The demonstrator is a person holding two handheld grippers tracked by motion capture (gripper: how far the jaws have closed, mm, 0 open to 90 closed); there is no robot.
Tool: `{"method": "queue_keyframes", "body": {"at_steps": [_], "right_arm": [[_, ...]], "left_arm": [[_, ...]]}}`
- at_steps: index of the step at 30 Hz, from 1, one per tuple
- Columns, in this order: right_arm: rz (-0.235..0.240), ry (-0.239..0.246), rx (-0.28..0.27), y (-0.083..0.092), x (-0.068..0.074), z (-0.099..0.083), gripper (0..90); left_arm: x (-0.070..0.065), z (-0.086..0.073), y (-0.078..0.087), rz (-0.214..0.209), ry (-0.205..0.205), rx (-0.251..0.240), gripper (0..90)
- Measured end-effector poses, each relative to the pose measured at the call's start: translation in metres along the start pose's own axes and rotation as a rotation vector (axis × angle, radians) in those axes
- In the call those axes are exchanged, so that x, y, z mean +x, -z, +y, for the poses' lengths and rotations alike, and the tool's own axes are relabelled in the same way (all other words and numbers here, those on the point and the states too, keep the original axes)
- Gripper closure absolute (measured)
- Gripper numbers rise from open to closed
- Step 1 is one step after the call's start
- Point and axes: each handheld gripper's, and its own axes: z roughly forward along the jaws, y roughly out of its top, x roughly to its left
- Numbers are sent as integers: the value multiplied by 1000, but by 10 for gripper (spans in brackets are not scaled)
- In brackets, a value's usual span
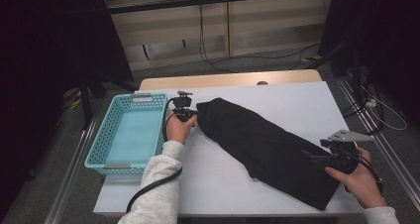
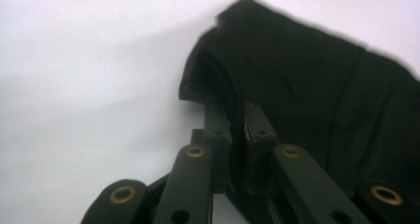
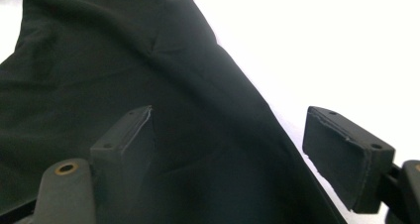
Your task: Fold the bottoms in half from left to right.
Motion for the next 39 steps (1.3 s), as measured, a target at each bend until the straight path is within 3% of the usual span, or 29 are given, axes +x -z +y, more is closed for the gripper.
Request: {"method": "queue_keyframes", "body": {"at_steps": [13, 25, 32, 39], "right_arm": [[-1, -6, -1, 1, -2, -1, 194], [2, -1, -2, -1, 1, 0, 194], [8, 3, -6, -2, 2, 1, 191], [11, 2, -3, -3, 3, 1, 191]], "left_arm": [[14, 17, 20, 109, 24, -54, 838], [28, 27, 37, 147, 31, -75, 839], [23, 27, 35, 143, 1, -61, 839], [2, 19, 28, 62, -67, -53, 838]]}}
